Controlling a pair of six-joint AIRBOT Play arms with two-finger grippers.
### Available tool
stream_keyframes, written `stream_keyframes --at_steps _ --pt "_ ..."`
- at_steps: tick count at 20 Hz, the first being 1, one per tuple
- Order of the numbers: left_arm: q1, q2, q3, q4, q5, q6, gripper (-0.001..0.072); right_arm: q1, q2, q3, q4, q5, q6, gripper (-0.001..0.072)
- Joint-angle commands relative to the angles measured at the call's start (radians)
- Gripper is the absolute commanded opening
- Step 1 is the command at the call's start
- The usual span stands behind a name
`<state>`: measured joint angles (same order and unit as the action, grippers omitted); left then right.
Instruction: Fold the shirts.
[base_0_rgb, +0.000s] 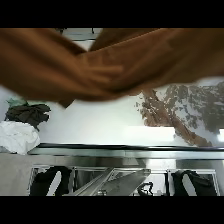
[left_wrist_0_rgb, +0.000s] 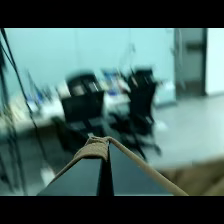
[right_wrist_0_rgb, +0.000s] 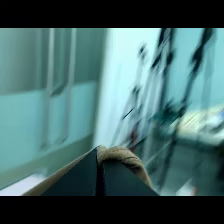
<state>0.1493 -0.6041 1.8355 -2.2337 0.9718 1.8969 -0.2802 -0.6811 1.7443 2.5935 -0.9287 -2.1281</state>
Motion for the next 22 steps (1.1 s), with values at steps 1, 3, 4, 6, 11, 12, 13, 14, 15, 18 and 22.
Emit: stream_keyframes --at_steps 1,3,4,6,11,12,13,14,15,18,22 --pt "-0.022 0.08 0.082 0.344 0.039 -0.22 0.0013 0.0 0.158 0.006 -0.251 0.119 0.098 0.0026" --pt "-0.122 0.029 0.07 0.438 0.149 -0.267 0.0013 -0.001 0.123 0.004 -0.29 0.066 0.14 0.0025" --pt "-0.198 -0.002 0.041 0.447 0.163 -0.267 0.0013 0.0 0.086 -0.001 -0.281 0.033 0.151 0.0025" --pt "-0.356 -0.071 -0.04 0.537 0.157 -0.269 0.0013 0.0 0.014 -0.034 -0.254 -0.052 0.154 0.0026" --pt "-0.414 -0.341 -0.312 0.72 0.112 -0.342 0.0013 0.058 -0.185 -0.417 -0.173 -0.014 0.089 0.0025" --pt "-0.335 -0.418 -0.377 0.597 0.071 -0.293 0.0013 0.081 -0.245 -0.511 -0.173 0.047 0.069 0.0025" --pt "-0.249 -0.502 -0.438 0.427 0.033 -0.199 0.0013 0.099 -0.31 -0.585 -0.173 0.113 0.048 0.0025" --pt "-0.168 -0.586 -0.488 0.275 0.003 -0.122 0.0012 0.114 -0.393 -0.648 -0.173 0.182 0.028 0.0025" --pt "-0.096 -0.679 -0.521 0.154 -0.008 -0.058 0.0013 0.122 -0.481 -0.681 -0.171 0.234 0.021 0.0024" --pt "0.041 -1.006 -0.534 0.023 -0.006 0.037 0.0014 0.126 -0.794 -0.676 -0.098 0.331 -0.009 0.0025" --pt "0.078 -1.376 -0.325 -0.014 0.08 0.042 0.0014 0.126 -1.088 -0.5 -0.082 0.337 0.014 0.0024"
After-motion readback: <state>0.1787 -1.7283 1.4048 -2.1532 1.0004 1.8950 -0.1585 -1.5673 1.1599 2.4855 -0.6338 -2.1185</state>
